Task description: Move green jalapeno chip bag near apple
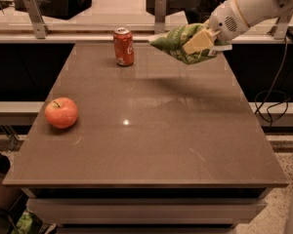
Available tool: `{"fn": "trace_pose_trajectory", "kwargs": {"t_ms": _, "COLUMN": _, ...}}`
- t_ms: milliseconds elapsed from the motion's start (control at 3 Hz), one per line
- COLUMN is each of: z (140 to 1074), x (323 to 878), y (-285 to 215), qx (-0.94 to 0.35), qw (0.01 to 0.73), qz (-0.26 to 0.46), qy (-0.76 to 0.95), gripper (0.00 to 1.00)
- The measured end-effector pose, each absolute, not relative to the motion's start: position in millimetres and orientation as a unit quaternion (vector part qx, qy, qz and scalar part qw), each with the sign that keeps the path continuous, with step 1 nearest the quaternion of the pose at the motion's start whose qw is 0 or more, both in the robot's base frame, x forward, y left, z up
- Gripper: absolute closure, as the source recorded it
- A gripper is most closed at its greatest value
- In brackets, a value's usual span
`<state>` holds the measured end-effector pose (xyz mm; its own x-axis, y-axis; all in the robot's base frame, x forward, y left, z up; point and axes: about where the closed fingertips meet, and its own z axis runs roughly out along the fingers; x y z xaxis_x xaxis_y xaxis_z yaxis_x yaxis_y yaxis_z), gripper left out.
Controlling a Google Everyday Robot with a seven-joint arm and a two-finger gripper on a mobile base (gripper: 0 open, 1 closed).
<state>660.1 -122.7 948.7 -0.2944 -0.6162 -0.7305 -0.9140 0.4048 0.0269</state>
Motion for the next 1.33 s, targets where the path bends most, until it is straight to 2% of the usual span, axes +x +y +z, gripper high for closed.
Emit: {"fn": "trace_pose_trajectory", "kwargs": {"t_ms": 1333, "z": 928.8, "x": 548.5, "y": -75.4, "qx": -0.557, "qw": 0.294, "qz": 0.244, "qy": 0.738, "gripper": 1.0}}
